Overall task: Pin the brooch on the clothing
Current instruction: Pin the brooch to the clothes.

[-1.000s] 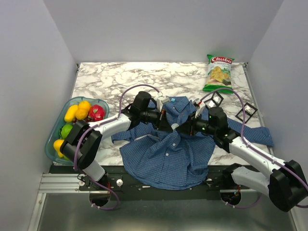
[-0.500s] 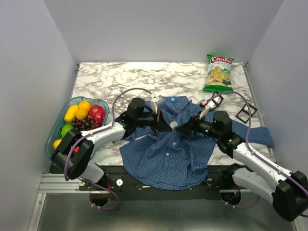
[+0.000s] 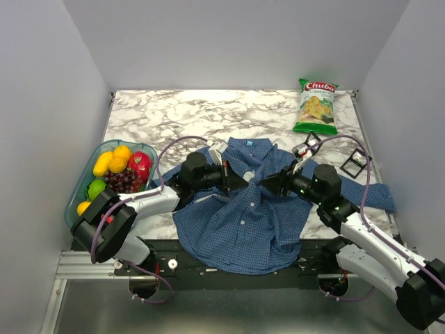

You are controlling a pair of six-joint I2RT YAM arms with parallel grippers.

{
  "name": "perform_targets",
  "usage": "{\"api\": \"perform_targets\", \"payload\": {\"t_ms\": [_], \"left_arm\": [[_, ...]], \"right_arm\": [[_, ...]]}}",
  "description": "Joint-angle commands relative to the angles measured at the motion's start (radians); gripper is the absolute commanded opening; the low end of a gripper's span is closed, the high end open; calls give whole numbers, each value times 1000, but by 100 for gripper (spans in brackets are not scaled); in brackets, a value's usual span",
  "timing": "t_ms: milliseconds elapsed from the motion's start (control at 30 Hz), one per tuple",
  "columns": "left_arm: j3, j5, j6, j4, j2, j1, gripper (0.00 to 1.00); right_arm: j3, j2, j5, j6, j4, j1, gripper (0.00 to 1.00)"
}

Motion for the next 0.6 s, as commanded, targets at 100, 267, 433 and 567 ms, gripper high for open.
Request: {"api": "perform_targets", "payload": {"t_ms": [100, 267, 433, 567], "left_arm": [[7, -146, -36, 29, -21, -51, 0], [13, -161, -40, 29, -12, -77, 0], [8, -167, -57, 50, -8, -97, 0], [1, -175, -62, 58, -12, -108, 0]], "right_arm": [[77, 59, 64, -93, 2, 46, 46], [94, 94, 94, -124, -2, 84, 43], [107, 131, 137, -144, -11, 123, 43], [114, 151, 163, -153, -11, 135, 40]]}}
